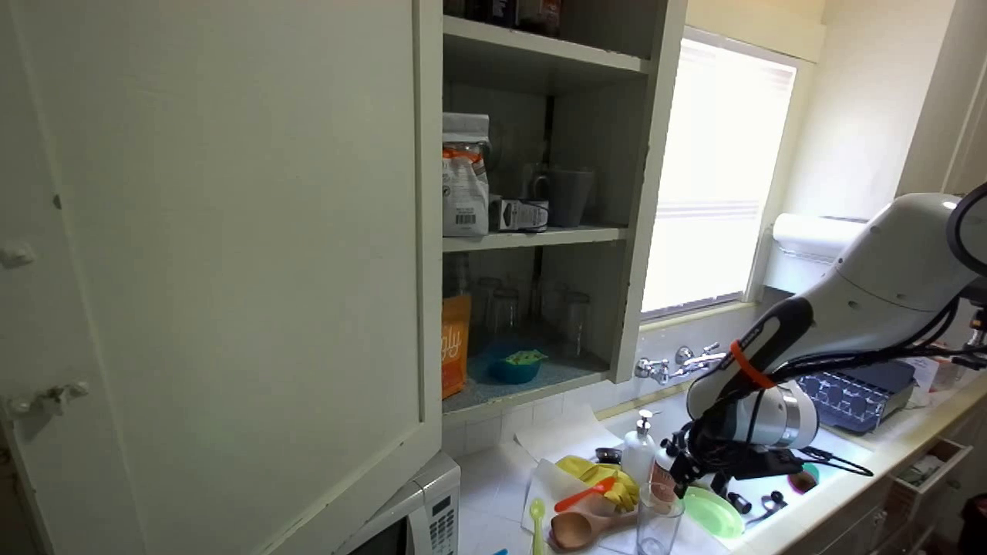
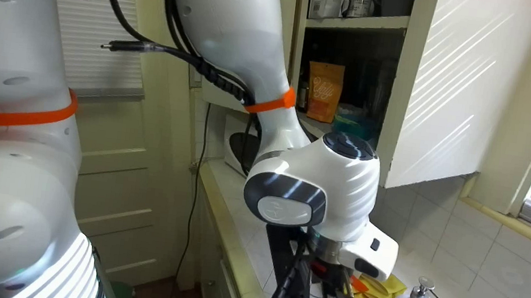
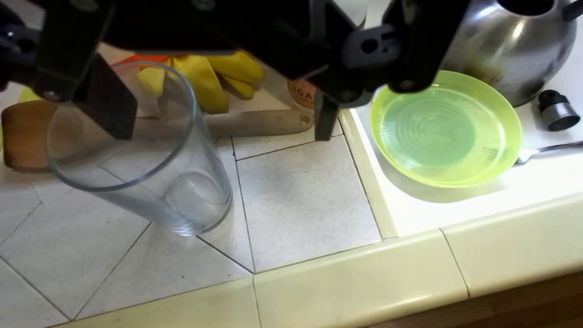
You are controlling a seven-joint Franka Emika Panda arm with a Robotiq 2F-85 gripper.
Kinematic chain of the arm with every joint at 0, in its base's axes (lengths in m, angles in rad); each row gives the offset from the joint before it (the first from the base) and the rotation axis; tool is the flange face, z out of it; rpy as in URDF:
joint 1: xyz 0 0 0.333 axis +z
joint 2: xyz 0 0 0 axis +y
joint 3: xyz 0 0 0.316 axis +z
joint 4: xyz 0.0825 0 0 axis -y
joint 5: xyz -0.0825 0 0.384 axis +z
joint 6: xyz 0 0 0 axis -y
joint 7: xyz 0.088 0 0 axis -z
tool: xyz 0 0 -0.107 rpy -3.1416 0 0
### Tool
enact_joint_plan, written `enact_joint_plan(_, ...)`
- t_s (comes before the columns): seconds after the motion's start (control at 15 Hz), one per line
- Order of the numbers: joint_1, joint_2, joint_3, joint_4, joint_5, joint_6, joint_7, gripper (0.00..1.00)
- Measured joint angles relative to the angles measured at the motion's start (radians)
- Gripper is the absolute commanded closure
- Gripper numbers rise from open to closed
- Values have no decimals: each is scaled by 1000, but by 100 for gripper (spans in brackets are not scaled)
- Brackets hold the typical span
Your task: Move the glass cup to the left
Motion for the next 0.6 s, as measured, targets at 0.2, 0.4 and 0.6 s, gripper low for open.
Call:
enact_joint_plan(0.2, -1, 21, 28, 23, 122, 0, -87, 21)
enact_joint_plan(0.4, -2, 54, 46, 48, 204, 0, -154, 38)
enact_joint_plan(0.6, -8, 93, 59, 70, 253, 0, -201, 57)
